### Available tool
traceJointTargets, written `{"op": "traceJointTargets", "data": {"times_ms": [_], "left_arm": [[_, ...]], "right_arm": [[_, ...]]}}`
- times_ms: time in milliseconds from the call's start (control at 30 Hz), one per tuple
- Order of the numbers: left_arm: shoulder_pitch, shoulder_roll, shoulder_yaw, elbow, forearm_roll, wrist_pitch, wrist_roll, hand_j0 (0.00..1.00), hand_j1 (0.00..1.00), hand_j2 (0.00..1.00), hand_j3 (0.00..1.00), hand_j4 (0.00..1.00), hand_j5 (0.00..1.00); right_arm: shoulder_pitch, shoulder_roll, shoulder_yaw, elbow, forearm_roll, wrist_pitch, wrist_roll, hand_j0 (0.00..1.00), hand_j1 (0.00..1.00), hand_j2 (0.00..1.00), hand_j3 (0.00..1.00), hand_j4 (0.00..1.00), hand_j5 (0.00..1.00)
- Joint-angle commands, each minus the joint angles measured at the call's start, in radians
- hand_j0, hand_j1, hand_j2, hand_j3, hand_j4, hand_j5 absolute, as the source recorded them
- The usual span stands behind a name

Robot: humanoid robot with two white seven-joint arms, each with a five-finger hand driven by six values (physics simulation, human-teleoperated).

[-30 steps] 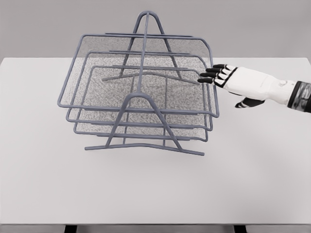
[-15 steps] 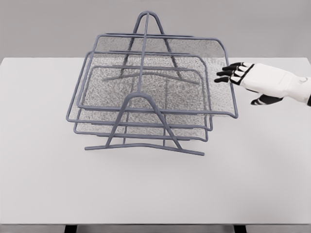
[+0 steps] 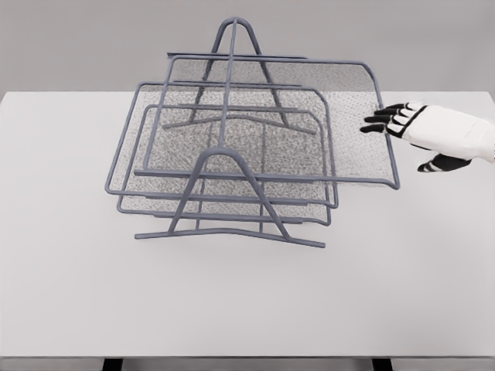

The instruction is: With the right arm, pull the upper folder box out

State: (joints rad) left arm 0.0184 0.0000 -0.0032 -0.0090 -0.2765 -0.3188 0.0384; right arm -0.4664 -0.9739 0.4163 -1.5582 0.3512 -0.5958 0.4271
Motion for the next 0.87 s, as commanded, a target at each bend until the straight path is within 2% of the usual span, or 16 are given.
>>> {"op": "traceJointTargets", "data": {"times_ms": [0, 133, 300, 400, 467, 567, 600, 633, 733, 833], "left_arm": [[0.0, 0.0, 0.0, 0.0, 0.0, 0.0, 0.0, 1.0, 1.0, 1.0, 1.0, 1.0, 1.0], [0.0, 0.0, 0.0, 0.0, 0.0, 0.001, 0.0, 1.0, 1.0, 1.0, 1.0, 1.0, 1.0], [0.0, 0.0, 0.0, 0.0, 0.0, 0.0, 0.0, 1.0, 1.0, 1.0, 1.0, 1.0, 1.0], [0.0, 0.0, 0.0, 0.0, 0.0, 0.0, 0.0, 1.0, 1.0, 1.0, 1.0, 1.0, 1.0], [0.0, 0.0, 0.0, 0.0, 0.0, 0.0, 0.0, 1.0, 1.0, 1.0, 1.0, 1.0, 1.0], [0.0, 0.0, 0.0, 0.0, 0.0, 0.001, 0.0, 1.0, 1.0, 1.0, 1.0, 1.0, 1.0], [0.0, 0.0, 0.0, 0.0, 0.0, 0.0, 0.0, 1.0, 1.0, 1.0, 1.0, 1.0, 1.0], [0.0, 0.0, 0.0, 0.0, 0.0, 0.0, 0.0, 1.0, 1.0, 1.0, 1.0, 1.0, 1.0], [-0.002, 0.0, 0.0, 0.0, 0.0, 0.0, 0.0, 1.0, 1.0, 1.0, 1.0, 1.0, 1.0], [0.0, 0.0, -0.001, 0.0, 0.0, 0.001, 0.0, 1.0, 1.0, 1.0, 1.0, 1.0, 1.0]], "right_arm": [[0.005, -0.009, -0.079, 0.013, 0.115, -0.015, 0.005, 1.0, 1.0, 1.0, 1.0, 1.0, 1.0], [0.005, -0.031, -0.086, 0.01, 0.098, -0.015, 0.004, 1.0, 1.0, 1.0, 1.0, 1.0, 1.0], [0.008, -0.049, -0.142, 0.009, 0.063, -0.015, 0.004, 1.0, 1.0, 1.0, 1.0, 1.0, 1.0], [0.008, -0.077, -0.165, 0.007, 0.037, -0.015, 0.004, 1.0, 1.0, 1.0, 1.0, 1.0, 1.0], [0.006, -0.131, -0.194, 0.004, -0.035, -0.015, 0.004, 1.0, 1.0, 1.0, 1.0, 1.0, 1.0], [0.003, -0.117, -0.194, -0.002, -0.066, -0.015, 0.004, 1.0, 1.0, 1.0, 1.0, 1.0, 1.0], [0.005, -0.114, -0.189, -0.046, -0.066, -0.015, 0.004, 1.0, 1.0, 1.0, 1.0, 1.0, 1.0], [0.005, -0.108, -0.185, -0.054, -0.064, -0.015, 0.004, 1.0, 1.0, 1.0, 1.0, 1.0, 1.0], [0.003, -0.075, -0.183, -0.057, -0.066, -0.015, 0.004, 1.0, 1.0, 1.0, 1.0, 1.0, 1.0], [0.003, -0.075, -0.185, -0.056, -0.066, -0.015, 0.004, 1.0, 1.0, 1.0, 1.0, 1.0, 1.0]]}}
